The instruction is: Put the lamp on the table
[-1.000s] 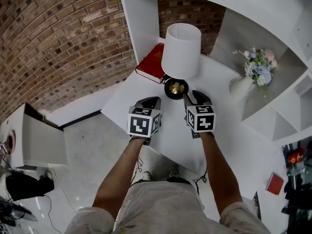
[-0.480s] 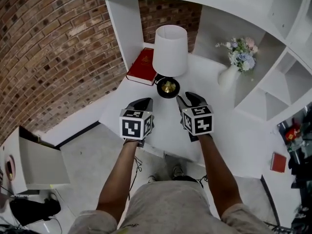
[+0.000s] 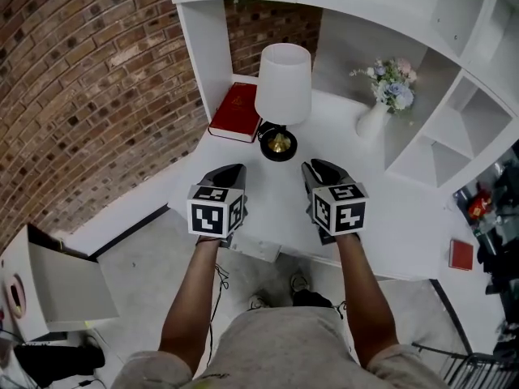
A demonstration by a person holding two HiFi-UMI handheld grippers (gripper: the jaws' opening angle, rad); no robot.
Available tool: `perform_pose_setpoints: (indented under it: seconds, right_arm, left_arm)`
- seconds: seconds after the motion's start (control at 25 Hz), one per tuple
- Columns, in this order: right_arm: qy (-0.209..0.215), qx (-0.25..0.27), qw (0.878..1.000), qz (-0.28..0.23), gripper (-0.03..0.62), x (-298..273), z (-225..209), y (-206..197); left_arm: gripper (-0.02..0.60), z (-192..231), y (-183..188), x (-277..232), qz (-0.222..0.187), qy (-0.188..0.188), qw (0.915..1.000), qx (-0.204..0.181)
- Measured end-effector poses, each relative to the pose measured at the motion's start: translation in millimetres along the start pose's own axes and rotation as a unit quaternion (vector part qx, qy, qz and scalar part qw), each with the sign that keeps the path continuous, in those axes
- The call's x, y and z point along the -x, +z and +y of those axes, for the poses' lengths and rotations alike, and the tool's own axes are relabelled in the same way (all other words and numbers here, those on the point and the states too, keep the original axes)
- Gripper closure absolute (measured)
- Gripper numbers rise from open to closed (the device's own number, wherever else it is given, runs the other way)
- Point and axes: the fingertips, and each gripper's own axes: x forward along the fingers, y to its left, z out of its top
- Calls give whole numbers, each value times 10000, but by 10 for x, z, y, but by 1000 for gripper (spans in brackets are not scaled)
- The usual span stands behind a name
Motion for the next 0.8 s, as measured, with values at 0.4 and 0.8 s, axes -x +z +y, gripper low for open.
perform_pose_setpoints:
  seconds: [0.4, 0.8]
  right_arm:
    - [-152, 16, 9998, -101, 563, 270, 70, 186]
    - [-129, 13, 9998, -161, 589, 481, 102, 162]
  left_arm:
    - [584, 77, 180, 129, -149, -123, 9996, -208]
    - [584, -76, 164, 170, -173, -325, 9985, -416]
